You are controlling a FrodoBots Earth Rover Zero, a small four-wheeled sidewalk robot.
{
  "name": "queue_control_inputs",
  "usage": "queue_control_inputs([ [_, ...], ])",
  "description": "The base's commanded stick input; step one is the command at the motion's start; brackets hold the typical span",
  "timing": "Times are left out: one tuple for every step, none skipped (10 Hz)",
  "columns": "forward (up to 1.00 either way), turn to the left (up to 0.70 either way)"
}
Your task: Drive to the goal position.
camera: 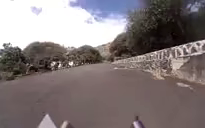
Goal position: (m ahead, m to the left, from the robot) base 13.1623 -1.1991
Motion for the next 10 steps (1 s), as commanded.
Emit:
queue_control_inputs([
  [0.85, 0.00],
  [0.85, 0.00],
  [0.85, 0.00],
  [0.85, 0.00],
  [0.85, 0.00],
  [0.85, 0.00],
  [0.85, 0.00],
  [0.85, 0.00],
  [0.85, 0.00],
  [0.85, 0.00],
])
